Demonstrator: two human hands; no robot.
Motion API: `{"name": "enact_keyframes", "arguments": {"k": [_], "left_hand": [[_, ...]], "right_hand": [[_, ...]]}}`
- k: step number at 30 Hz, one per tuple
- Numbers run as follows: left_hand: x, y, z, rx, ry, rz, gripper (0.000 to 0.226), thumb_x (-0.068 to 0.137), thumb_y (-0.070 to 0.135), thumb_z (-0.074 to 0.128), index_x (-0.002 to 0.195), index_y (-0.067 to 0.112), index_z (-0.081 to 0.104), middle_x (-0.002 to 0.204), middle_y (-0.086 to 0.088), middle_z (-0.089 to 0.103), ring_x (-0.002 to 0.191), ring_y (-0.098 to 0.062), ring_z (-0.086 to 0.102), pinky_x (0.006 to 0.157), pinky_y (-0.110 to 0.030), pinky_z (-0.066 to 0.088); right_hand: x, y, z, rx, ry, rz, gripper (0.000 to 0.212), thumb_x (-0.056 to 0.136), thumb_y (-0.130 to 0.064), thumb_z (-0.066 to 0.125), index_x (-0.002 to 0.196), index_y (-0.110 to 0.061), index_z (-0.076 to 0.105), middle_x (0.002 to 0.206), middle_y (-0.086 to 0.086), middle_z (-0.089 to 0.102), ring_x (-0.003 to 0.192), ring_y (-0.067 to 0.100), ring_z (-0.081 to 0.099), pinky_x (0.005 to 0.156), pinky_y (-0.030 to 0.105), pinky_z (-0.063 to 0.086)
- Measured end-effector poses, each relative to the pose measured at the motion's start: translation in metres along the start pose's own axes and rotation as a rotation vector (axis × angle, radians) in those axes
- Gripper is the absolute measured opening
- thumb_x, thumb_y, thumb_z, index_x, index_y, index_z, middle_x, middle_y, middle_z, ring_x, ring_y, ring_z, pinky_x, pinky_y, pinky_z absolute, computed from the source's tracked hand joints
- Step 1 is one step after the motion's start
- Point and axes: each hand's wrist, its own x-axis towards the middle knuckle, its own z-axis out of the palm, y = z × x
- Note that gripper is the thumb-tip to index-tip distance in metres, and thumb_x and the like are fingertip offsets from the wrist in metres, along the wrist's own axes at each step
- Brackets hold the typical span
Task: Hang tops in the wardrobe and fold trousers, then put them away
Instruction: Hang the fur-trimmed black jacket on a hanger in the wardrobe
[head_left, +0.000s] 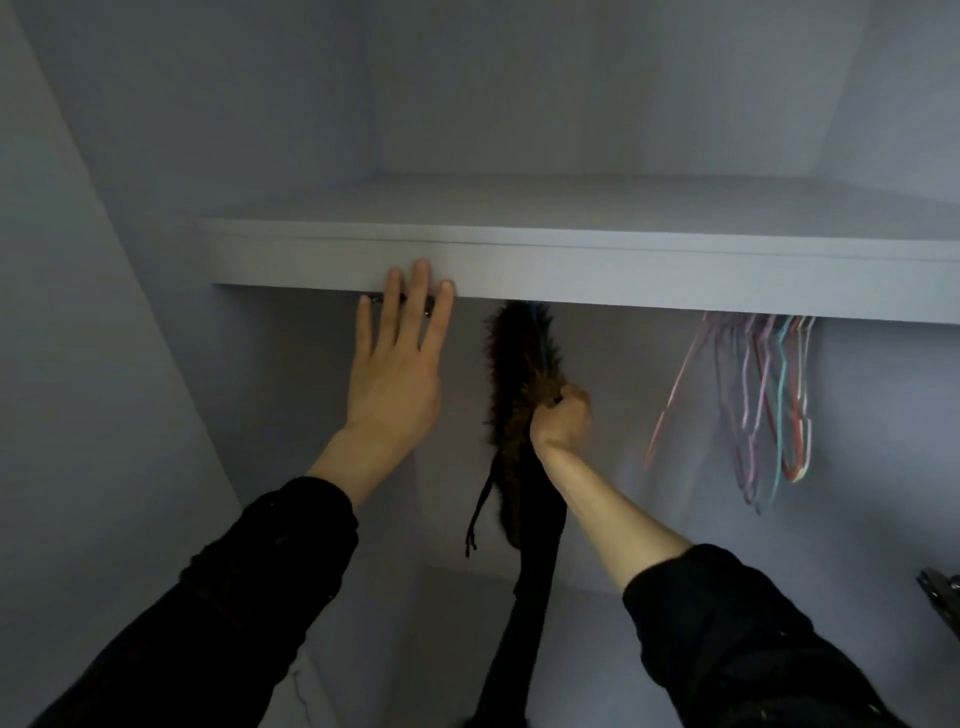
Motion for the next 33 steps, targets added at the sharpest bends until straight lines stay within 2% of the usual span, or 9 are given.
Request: {"name": "enact_keyframes", "arguments": {"k": [8,14,17,20,22,24,28,30,33], "left_hand": [[-0.001,-0.011,-0.001,-0.015,0.039,0.051,0.095,0.078,-0.007,0.052,0.146,0.018,-0.009,0.153,-0.007,-0.016,0.145,-0.033,-0.004,0.114,-0.052,-0.004],[-0.002,-0.011,0.002,-0.039,0.052,0.051,0.095,0.076,-0.009,0.050,0.147,0.018,-0.006,0.154,-0.007,-0.012,0.144,-0.032,-0.005,0.115,-0.052,-0.001],[-0.002,-0.011,0.004,-0.045,0.054,0.039,0.094,0.076,-0.011,0.048,0.147,0.018,-0.007,0.154,-0.007,-0.013,0.143,-0.031,-0.009,0.115,-0.051,-0.002],[-0.002,-0.011,0.006,-0.038,0.037,0.034,0.095,0.076,-0.012,0.045,0.147,0.019,-0.010,0.153,-0.007,-0.016,0.143,-0.030,-0.013,0.116,-0.051,-0.001],[-0.002,-0.012,0.007,-0.031,0.019,0.026,0.095,0.077,-0.011,0.045,0.146,0.020,-0.012,0.153,-0.006,-0.019,0.143,-0.030,-0.015,0.116,-0.051,-0.001],[-0.001,-0.012,0.006,-0.021,-0.005,0.016,0.096,0.078,-0.010,0.046,0.146,0.020,-0.015,0.152,-0.006,-0.022,0.142,-0.030,-0.017,0.116,-0.051,-0.002],[-0.004,-0.007,-0.001,-0.062,-0.036,-0.011,0.091,0.080,-0.008,0.046,0.147,0.018,-0.010,0.152,-0.005,-0.020,0.144,-0.028,-0.014,0.117,-0.048,-0.003],[-0.017,-0.004,-0.003,-0.122,-0.079,-0.068,0.086,0.083,-0.005,0.046,0.149,0.016,-0.004,0.156,-0.006,-0.014,0.146,-0.027,-0.008,0.119,-0.047,0.002],[-0.061,0.004,0.003,-0.219,-0.194,-0.184,0.072,0.090,0.002,0.043,0.151,0.015,0.008,0.159,-0.010,0.000,0.146,-0.025,-0.004,0.119,-0.044,0.006]], "right_hand": [[0.019,-0.018,0.035,0.069,0.024,-0.106,0.032,0.091,0.004,0.041,0.120,0.004,0.055,0.126,0.021,0.050,0.114,0.036,0.050,0.094,0.037,0.040],[0.030,-0.004,0.048,0.034,-0.097,0.031,0.032,0.091,-0.002,0.044,0.121,0.003,0.056,0.127,0.021,0.055,0.114,0.035,0.054,0.097,0.036,0.043],[0.027,0.000,0.050,0.052,-0.144,0.022,0.034,0.092,-0.004,0.046,0.125,0.001,0.054,0.129,0.020,0.055,0.115,0.034,0.054,0.095,0.034,0.043],[0.024,-0.007,0.044,0.020,-0.266,-0.010,0.036,0.095,-0.011,0.048,0.129,-0.002,0.052,0.130,0.019,0.055,0.117,0.033,0.053,0.095,0.032,0.042],[0.018,-0.009,0.036,-0.059,-0.294,-0.068,0.035,0.096,-0.015,0.048,0.128,-0.002,0.052,0.130,0.020,0.054,0.118,0.033,0.051,0.096,0.032,0.041],[0.006,-0.007,0.024,-0.196,-0.239,-0.162,0.035,0.097,-0.019,0.047,0.128,-0.004,0.052,0.131,0.020,0.049,0.120,0.034,0.046,0.099,0.036,0.039],[-0.033,-0.002,-0.003,-0.349,-0.200,-0.533,0.031,0.096,-0.018,0.046,0.124,-0.006,0.055,0.129,0.013,0.050,0.117,0.030,0.046,0.093,0.036,0.039],[-0.055,-0.001,-0.013,-0.353,-0.246,-0.698,0.029,0.096,-0.016,0.047,0.121,-0.005,0.057,0.122,0.013,0.056,0.110,0.030,0.052,0.087,0.035,0.040],[-0.085,0.002,-0.017,-0.369,-0.445,-0.768,0.029,0.097,-0.019,0.044,0.123,-0.009,0.055,0.118,0.010,0.059,0.105,0.027,0.057,0.083,0.037,0.048]]}}
